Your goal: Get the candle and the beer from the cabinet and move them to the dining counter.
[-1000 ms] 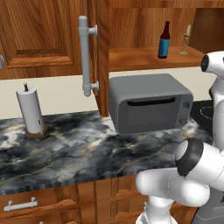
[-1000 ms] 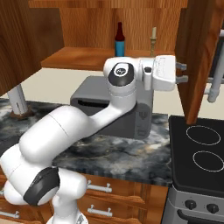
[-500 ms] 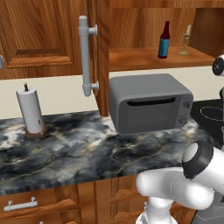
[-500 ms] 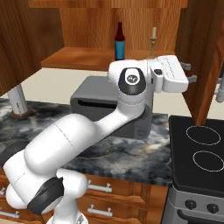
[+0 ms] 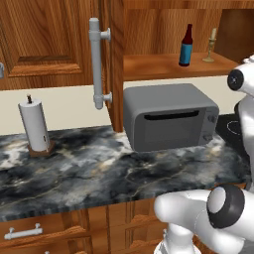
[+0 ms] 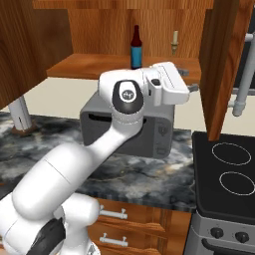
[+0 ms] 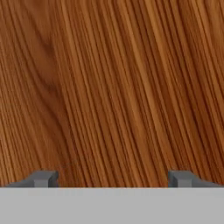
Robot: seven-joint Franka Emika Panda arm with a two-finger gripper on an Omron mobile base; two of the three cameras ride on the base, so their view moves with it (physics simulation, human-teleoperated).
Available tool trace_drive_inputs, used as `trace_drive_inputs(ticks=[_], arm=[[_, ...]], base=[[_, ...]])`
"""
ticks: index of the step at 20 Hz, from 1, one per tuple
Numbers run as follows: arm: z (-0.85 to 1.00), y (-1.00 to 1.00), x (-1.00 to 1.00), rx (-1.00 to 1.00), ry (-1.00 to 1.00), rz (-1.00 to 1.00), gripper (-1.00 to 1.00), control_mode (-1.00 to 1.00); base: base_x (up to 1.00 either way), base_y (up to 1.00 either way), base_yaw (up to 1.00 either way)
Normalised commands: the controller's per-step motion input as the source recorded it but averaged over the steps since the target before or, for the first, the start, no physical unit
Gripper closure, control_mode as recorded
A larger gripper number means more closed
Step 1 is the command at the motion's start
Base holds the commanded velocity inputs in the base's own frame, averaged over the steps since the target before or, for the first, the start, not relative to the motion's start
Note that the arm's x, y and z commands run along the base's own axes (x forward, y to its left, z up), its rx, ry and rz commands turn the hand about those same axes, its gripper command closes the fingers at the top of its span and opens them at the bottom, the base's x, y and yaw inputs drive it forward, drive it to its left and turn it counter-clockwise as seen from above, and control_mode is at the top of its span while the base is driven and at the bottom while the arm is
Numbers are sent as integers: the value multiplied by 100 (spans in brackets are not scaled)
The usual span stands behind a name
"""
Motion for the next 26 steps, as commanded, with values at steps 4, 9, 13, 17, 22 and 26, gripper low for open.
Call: trace_drive_inputs(ticks=[4,9,13,17,22,26], arm=[[2,45,0,0,4,26,-100,-100],[12,59,0,0,11,25,-100,-100],[13,53,0,1,15,26,-100,-100],[4,57,0,2,13,25,-100,-100],[0,61,0,1,13,22,-100,-100],[0,30,0,5,11,22,-100,-100]], base=[[0,0,0],[0,0,0],[0,0,0],[0,0,0],[0,0,0],[0,0,0]])
